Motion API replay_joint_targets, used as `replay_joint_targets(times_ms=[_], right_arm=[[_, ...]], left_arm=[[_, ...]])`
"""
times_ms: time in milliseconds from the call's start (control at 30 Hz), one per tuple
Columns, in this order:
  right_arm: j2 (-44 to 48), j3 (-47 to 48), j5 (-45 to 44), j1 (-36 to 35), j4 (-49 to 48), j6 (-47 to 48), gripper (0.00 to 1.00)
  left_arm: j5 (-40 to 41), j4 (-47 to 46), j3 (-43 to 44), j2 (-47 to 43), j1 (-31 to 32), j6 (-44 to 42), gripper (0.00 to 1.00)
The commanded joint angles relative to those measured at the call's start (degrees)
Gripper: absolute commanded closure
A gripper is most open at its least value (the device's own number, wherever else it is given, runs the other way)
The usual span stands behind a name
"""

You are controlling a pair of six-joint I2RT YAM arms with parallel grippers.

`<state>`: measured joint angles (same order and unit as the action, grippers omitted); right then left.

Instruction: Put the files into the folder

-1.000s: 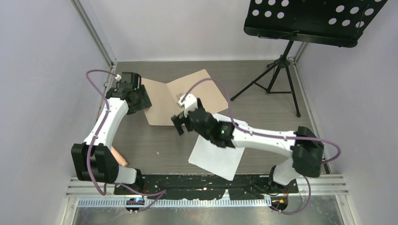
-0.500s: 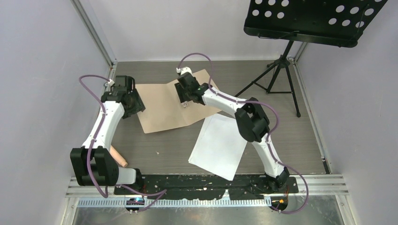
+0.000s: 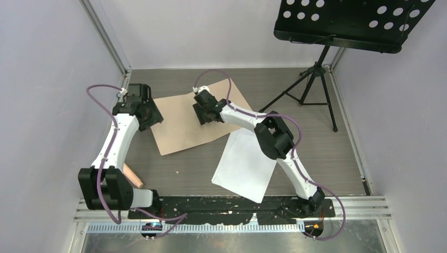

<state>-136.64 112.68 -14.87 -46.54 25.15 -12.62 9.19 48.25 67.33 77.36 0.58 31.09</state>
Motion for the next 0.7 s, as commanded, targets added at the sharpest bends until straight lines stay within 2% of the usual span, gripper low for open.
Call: replay_joint_targets(times_ms=[0,200,400,600,667], right_arm=[[3.05,-3.42,-0.76,-0.45,-2.97,-0.79,0.35],[1.43,-1.17,-3.1,-0.49,-2.48,0.99,0.44],[0.57,-0.66,-3.35,-0.75,-2.45,1.15,0.6],[1.75,-3.54,-2.44,-1.26,-3.19,1.08,0.76],[3.52,-7.39,-1.72,-1.27,-4.15,0.73,0.79]], left_arm=[[-5.18,-3.73,4.49,-2.71,0.13,2.26,0.46],[-8.17,-5.02,7.05,0.61,2.41,3.58,0.46],[-9.72,-7.17,6.06,2.96,3.8,4.54,0.46],[-13.54,-9.61,6.34,7.89,4.71,6.01,0.46],[-14.4,-10.37,7.11,9.82,5.23,6.7,0.45]])
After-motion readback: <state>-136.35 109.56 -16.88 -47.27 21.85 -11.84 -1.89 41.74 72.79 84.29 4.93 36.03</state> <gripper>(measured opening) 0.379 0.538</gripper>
